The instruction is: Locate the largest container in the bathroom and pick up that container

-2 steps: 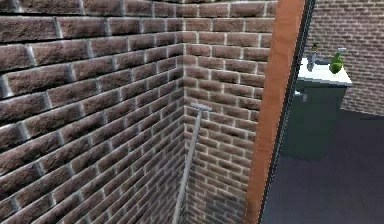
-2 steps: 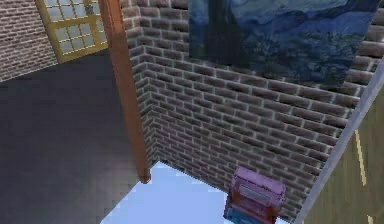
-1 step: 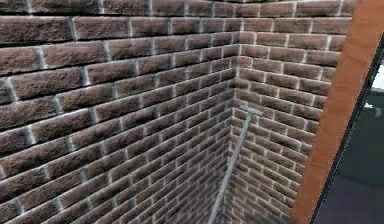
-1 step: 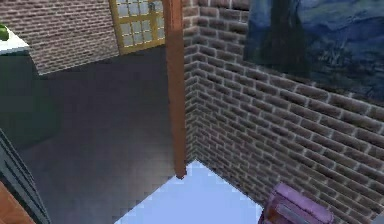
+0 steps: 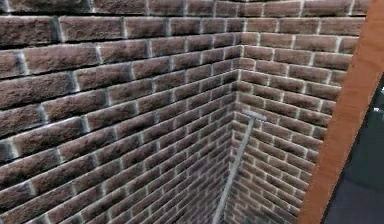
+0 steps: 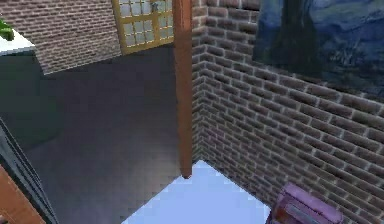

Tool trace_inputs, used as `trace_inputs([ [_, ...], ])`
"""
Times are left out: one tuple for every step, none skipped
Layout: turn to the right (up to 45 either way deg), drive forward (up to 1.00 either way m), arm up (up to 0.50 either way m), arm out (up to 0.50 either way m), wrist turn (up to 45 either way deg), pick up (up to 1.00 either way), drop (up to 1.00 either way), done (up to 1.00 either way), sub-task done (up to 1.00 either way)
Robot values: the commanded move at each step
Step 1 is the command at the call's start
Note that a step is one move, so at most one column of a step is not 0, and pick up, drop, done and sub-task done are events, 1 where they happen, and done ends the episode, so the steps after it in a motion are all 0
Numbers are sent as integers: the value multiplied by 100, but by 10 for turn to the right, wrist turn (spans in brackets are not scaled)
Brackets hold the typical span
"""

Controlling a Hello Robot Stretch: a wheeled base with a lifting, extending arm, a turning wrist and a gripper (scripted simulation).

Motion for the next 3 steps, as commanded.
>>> trace_inputs([
  [450,0,0,0,0,0,0,0,0],
  [450,0,0,0,0,0,0,0,0],
  [270,0,0,0,0,0,0,0,0],
])
